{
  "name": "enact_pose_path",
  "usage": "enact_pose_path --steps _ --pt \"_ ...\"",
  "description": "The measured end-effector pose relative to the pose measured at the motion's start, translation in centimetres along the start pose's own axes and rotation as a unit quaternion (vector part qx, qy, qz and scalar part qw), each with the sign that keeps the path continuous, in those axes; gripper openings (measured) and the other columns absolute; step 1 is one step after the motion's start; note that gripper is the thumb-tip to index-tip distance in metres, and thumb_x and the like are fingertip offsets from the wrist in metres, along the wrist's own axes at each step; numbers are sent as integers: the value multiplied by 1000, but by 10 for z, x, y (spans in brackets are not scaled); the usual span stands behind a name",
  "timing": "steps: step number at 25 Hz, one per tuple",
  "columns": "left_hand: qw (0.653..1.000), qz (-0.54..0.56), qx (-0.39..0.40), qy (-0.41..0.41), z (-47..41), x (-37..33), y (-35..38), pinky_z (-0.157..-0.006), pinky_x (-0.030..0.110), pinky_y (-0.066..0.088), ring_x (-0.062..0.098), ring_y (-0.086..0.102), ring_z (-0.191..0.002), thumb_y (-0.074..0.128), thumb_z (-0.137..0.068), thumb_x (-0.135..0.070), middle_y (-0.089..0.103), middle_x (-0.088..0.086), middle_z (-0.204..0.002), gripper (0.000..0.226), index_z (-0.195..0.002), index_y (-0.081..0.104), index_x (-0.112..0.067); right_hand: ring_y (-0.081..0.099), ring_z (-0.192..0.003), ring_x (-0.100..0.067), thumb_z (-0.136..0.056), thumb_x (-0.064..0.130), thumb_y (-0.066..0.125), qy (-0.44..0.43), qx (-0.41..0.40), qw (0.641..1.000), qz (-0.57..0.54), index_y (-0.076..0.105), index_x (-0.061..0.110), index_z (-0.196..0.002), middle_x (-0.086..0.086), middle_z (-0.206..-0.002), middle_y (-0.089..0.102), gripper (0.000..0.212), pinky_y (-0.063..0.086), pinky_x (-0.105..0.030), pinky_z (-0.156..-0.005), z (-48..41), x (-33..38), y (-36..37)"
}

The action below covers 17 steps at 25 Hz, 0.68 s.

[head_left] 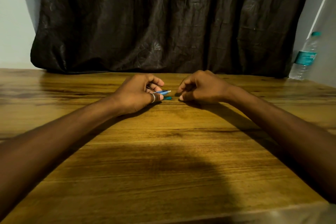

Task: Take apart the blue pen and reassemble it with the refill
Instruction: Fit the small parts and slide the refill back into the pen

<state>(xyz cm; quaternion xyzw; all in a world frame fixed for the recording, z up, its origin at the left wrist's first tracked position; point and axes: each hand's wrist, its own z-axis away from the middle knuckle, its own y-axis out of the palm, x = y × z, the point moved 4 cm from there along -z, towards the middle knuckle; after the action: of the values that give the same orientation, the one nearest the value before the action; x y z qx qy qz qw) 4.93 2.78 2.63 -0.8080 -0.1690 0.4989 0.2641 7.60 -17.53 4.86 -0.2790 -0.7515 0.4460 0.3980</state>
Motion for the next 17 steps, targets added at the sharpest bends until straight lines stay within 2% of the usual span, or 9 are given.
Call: enact_pose_path --steps 4,6,7,9,10,15,17 --pt "1000 -12 -14 2 -2 2 2 -64 17 51 -4 64 -68 79 -83 -12 71 -4 -97 36 -112 68 -29 65 -64 9 -82 14 77 -16 -4 1000 22 80 22 -88 9 -77 77 11 50 -10 -60 1 3 2" --pt "1000 -7 -13 1 -2 3 2 -60 15 50 -4 65 -69 79 -83 -13 71 -4 -97 35 -112 68 -29 67 -59 -2 -84 8 74 26 -32 995 -93 78 17 -83 -1 -72 76 9 54 -19 -55 2 4 0" --pt "1000 2 -12 0 -2 3 2 -57 14 50 -4 66 -69 78 -83 -12 71 -3 -96 34 -111 67 -29 68 -63 -9 -85 4 73 54 -50 980 -184 77 14 -83 -7 -73 75 11 57 -23 -58 2 5 -1" --pt "1000 25 -11 -2 -2 3 1 -53 13 49 -3 67 -68 77 -85 -10 71 0 -95 33 -113 67 -25 70 -71 -15 -86 -7 68 89 -65 931 -348 73 6 -87 -12 -77 72 13 60 -26 -68 2 9 -1" --pt "999 34 -11 -3 -2 3 1 -52 12 48 -3 67 -68 77 -85 -10 70 1 -95 34 -114 67 -22 71 -71 -15 -86 -10 66 96 -60 912 -394 71 2 -88 -12 -78 71 14 60 -25 -69 2 12 0" --pt "999 48 -15 -8 -1 0 2 -49 11 47 -3 65 -64 76 -85 -7 69 -1 -93 34 -116 66 -19 74 -66 -14 -85 -19 59 102 -28 888 -447 66 -4 -96 -17 -81 71 20 61 -25 -68 7 21 5" --pt "998 56 -19 -7 -1 -2 2 -50 17 49 4 65 -69 75 -86 -7 69 0 -93 33 -115 66 -20 74 -65 -14 -85 -20 57 97 -28 883 -458 65 -2 -96 -16 -79 71 22 61 -26 -67 7 23 4"
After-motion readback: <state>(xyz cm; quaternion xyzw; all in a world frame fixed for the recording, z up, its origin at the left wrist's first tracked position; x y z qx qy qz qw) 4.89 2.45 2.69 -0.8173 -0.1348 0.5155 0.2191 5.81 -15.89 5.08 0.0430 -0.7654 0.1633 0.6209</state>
